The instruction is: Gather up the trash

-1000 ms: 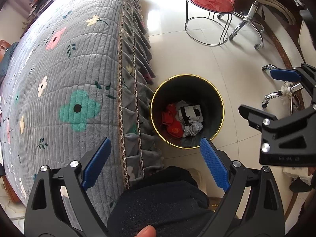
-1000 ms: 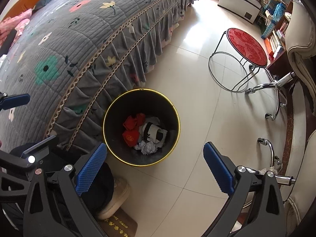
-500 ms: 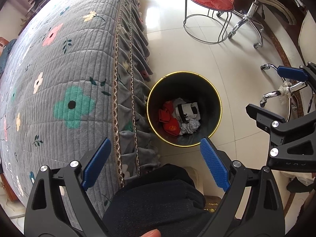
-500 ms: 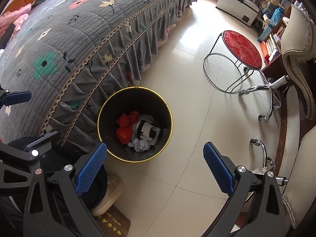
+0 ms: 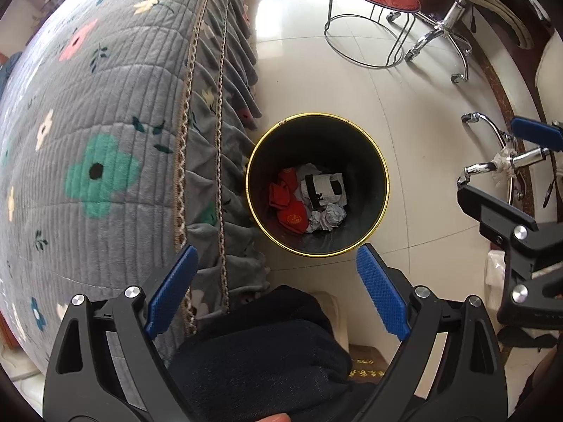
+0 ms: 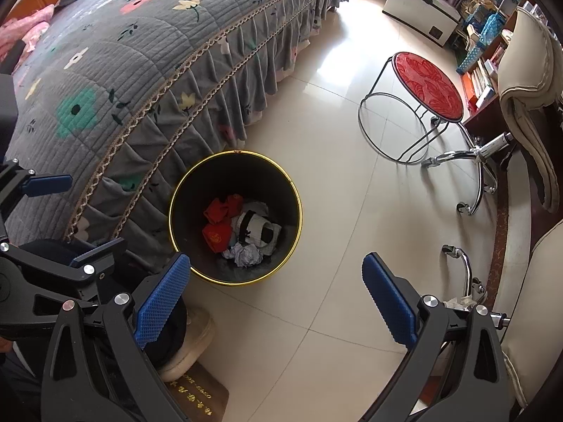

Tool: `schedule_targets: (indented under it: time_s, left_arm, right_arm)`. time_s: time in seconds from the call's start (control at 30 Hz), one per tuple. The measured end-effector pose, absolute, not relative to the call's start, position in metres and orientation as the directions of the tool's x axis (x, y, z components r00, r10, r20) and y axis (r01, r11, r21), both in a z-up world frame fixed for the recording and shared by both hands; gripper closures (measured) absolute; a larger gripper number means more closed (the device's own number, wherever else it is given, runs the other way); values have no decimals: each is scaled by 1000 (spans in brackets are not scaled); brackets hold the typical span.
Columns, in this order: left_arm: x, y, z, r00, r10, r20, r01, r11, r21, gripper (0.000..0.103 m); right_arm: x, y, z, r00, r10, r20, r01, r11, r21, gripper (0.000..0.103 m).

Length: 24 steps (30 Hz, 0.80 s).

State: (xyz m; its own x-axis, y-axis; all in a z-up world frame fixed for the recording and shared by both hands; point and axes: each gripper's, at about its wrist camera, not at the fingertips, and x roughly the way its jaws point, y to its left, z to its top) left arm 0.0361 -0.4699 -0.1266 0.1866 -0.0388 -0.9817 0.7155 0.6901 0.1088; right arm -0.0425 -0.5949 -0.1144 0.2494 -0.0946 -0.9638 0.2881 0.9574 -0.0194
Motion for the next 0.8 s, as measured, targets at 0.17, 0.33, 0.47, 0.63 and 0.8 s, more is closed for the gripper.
schedule_targets:
  time_s: [0.17, 0.33, 0.47, 0.63, 0.8]
  left_arm:
    - [36, -469, -133, 187, -39, -982, 693, 714, 103, 7]
    - [36, -470, -130, 210, -56, -976, 690, 716, 108, 7]
    - [40, -467, -132, 188, -71, -980, 679, 730, 77, 7]
    - [37, -467, -135, 187, -50, -981, 686, 722, 94, 7]
    - [25, -471, -134, 234, -40, -972, 714, 685, 144, 7]
  right_arm:
    - [-42, -595, -118, 248, -81, -965, 292, 956, -5, 9]
    - [-42, -596, -120, 249, -65, -966, 305, 952, 15, 9]
    - [-42, -594, -119, 252, -61, -966, 301, 953, 18, 9]
    - [-39, -590, -118, 248, -78, -966, 289, 957, -3, 9]
    - [-38, -591, -119, 242, -100, -965, 292, 956, -26, 9]
